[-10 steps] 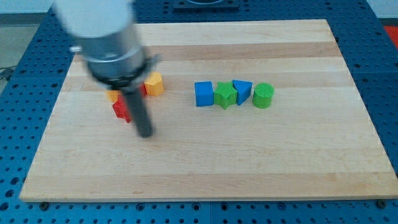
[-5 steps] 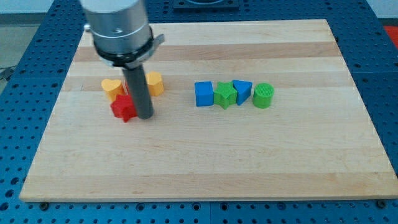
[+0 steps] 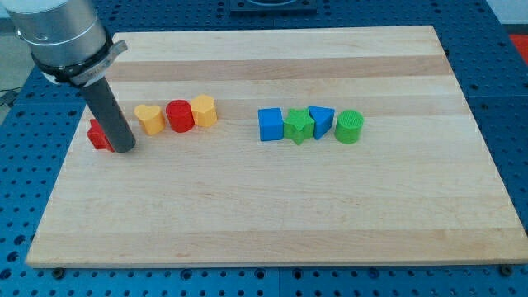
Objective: Push the red star into the yellow heart
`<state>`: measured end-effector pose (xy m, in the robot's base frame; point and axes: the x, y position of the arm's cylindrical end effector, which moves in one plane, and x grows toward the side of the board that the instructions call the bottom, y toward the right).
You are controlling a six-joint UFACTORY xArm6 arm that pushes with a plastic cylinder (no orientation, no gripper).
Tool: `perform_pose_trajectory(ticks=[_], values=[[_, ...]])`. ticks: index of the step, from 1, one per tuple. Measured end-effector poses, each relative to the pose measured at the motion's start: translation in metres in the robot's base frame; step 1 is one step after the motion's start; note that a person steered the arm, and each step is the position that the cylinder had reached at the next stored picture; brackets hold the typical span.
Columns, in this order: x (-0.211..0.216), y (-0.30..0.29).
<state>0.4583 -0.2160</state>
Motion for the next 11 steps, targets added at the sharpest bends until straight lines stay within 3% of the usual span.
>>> perform_pose_trajectory(ticks=[1, 2, 3, 4, 5, 6, 8, 10, 11], values=[[0.026, 0.029], [0.080, 0.071], [0.101, 0.043], [0.101, -0.008], [0.032, -0.022], [-0.002, -0.023], [-0.002, -0.023], [0.060, -0.030], [0.051, -0.030]])
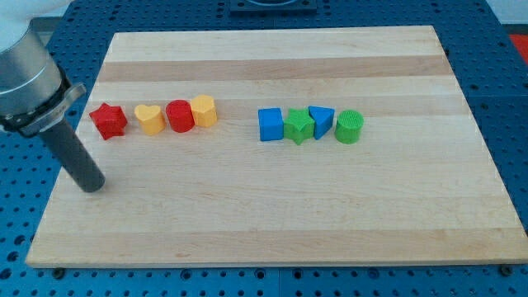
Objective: Push the red star into the yellow heart
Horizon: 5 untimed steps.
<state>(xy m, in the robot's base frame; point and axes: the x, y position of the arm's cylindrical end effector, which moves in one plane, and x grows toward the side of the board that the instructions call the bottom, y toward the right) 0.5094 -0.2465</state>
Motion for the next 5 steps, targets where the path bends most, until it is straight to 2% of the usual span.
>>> perform_pose_trajectory(ticks=[1, 3, 5], values=[[-0.003, -0.002], [-0.012, -0.041], [-0.058, -0.049]])
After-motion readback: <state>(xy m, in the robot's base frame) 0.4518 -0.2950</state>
